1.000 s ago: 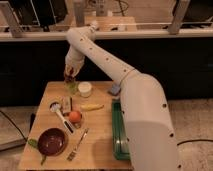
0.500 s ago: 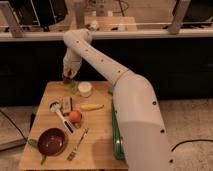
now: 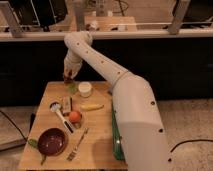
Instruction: Place grapes in plastic cup
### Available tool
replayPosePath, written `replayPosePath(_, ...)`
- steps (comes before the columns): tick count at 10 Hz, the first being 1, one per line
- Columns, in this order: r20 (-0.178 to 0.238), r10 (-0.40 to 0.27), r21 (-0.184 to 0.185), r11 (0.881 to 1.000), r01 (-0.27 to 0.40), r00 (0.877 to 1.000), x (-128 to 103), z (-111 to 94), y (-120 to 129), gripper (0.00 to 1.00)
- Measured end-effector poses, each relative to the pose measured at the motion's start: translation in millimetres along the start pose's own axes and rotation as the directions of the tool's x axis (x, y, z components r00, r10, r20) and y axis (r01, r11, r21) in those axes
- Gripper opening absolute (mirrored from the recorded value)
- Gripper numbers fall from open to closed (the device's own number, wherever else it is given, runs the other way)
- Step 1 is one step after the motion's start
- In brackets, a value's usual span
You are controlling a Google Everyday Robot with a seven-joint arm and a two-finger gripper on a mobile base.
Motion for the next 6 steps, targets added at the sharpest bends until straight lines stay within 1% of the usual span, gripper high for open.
replayPosePath(6, 0.010, 0.031, -0.008, 0.999, -0.031, 0.999, 10.3, 14.6, 3.4, 0.00)
